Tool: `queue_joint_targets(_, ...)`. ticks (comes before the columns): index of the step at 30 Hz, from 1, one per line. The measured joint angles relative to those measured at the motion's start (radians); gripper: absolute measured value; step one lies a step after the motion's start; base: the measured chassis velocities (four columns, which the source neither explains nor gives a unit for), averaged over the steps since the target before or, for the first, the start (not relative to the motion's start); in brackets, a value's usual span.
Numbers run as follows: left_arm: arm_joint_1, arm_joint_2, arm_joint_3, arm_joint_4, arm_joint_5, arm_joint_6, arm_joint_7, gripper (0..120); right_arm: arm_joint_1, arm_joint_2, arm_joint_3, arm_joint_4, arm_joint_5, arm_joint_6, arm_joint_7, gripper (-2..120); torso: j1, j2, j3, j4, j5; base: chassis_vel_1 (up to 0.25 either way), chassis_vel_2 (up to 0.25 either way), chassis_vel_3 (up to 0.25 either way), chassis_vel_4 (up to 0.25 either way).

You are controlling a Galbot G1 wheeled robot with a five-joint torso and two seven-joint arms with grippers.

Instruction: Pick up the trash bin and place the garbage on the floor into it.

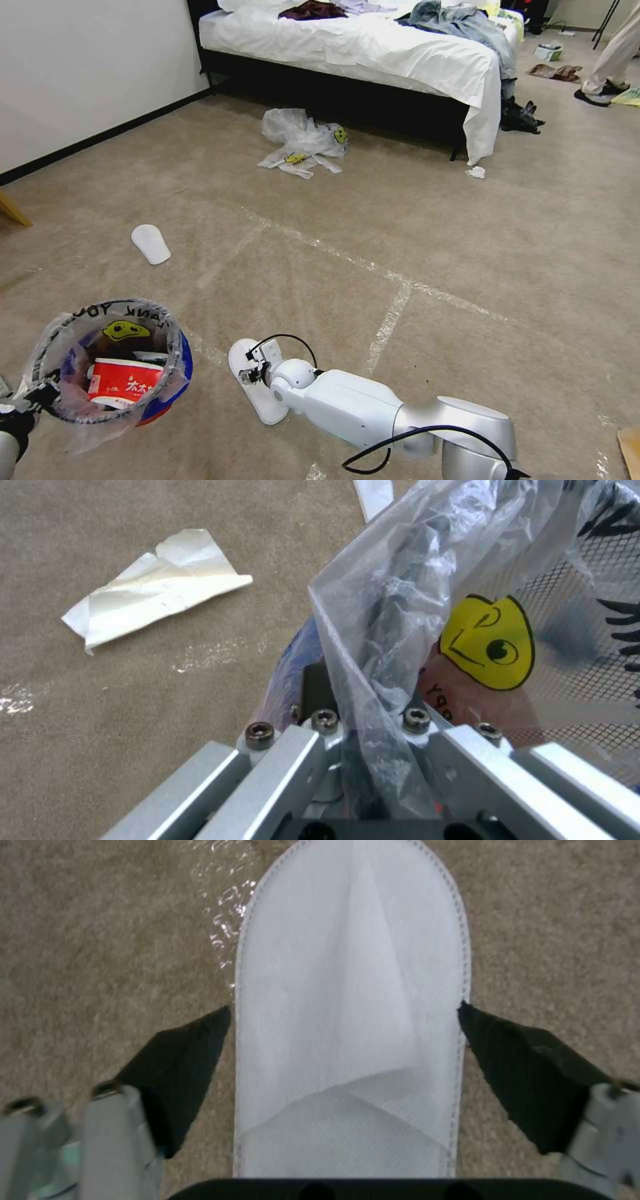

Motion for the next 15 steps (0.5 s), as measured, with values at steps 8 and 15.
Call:
queue_joint_targets(8,0.005,-0.004,-0.001,-0.007,0.001,0.000,0.000,1,-0.005,0.007,0.000,-0.014,-0.005,0.006,-0.022,99,0.000,0.000,0.000,0.0000,0.0000,0.000,0.000,0.000,0.000)
queue_joint_targets(15,0.006,-0.006,-0.001,-0.008,0.005,0.000,-0.001,1,-0.010,0.017,0.014,-0.039,-0.014,0.013,-0.044,100,0.000,0.000,0.000,0.0001,0.0000,0.000,0.000,0.000,0.000)
